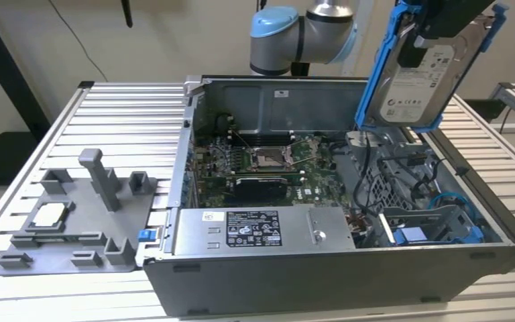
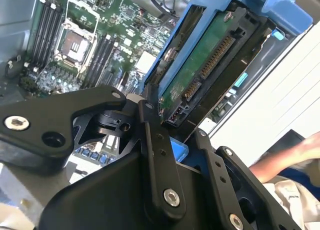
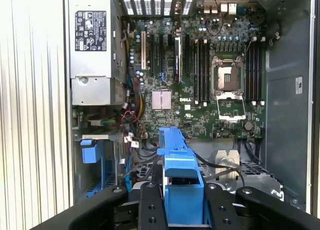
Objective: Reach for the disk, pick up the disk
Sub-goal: 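Pick up the disk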
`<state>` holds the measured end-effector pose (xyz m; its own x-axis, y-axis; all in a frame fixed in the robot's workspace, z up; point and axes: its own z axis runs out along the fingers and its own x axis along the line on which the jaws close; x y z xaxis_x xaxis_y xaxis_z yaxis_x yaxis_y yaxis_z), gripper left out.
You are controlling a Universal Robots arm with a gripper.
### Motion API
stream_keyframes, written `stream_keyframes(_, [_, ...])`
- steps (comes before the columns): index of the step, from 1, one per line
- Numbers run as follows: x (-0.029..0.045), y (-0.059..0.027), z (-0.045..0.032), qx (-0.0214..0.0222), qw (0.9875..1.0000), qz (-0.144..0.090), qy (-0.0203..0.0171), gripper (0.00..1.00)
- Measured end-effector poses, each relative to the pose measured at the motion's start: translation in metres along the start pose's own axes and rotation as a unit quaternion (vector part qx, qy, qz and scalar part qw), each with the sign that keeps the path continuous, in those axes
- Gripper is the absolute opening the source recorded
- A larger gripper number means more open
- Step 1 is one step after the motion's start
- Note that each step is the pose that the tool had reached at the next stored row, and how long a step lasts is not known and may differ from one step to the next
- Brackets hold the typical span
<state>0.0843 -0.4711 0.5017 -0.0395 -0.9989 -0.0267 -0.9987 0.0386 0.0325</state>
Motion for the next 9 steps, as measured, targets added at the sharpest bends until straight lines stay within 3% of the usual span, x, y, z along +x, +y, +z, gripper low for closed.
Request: stream_keyframes(9, [0.0115, -0.0004, 0.0009, 0.0, 1.0, 0.0, 0.0, 0.0])
